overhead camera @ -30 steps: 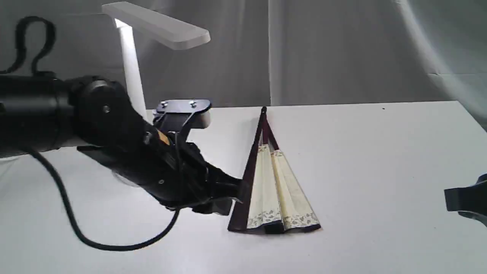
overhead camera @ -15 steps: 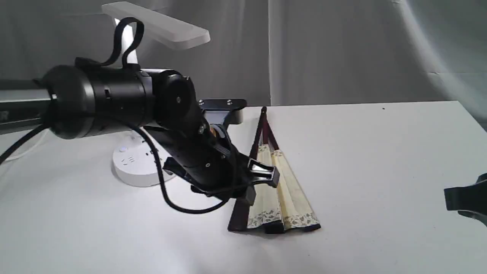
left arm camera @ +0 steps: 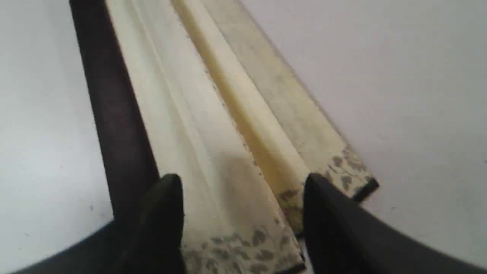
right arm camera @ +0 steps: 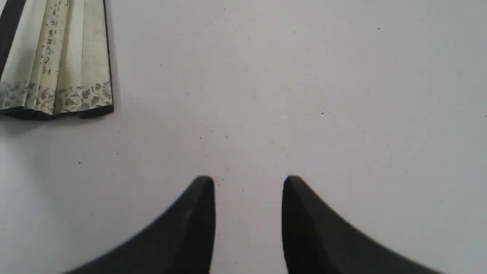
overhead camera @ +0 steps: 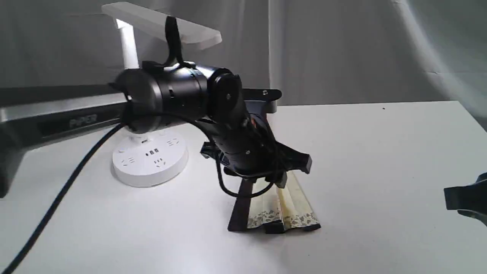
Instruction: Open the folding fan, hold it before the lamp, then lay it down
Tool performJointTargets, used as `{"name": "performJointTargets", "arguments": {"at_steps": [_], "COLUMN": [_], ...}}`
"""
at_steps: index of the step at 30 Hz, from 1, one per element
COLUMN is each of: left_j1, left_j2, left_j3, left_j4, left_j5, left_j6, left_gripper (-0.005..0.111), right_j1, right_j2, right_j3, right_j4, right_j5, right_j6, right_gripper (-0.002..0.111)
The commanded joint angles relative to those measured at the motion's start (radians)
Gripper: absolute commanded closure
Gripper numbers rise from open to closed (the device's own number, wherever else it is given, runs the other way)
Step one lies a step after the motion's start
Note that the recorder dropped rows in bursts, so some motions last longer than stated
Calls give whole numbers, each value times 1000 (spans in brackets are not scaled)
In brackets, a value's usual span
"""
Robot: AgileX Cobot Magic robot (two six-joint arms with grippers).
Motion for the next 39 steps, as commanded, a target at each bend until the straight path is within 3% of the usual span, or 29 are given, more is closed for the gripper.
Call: {"name": "performJointTargets", "arguments": {"at_steps": [1, 39], "left_j1": [-3, -15], "left_j2": [37, 82], "left_j3": [-38, -71], "left_j4": [55, 108], "left_j5": [3, 6], "left_j6": [-81, -77], "left_gripper": [57, 58], "right_j1": [0, 0], "right_j2": [3, 3], "right_j3": [-6, -6], "right_j4": [11, 13], "right_j5": [-10, -36], "right_j6": [-8, -7], "right_gripper": [78, 78]}}
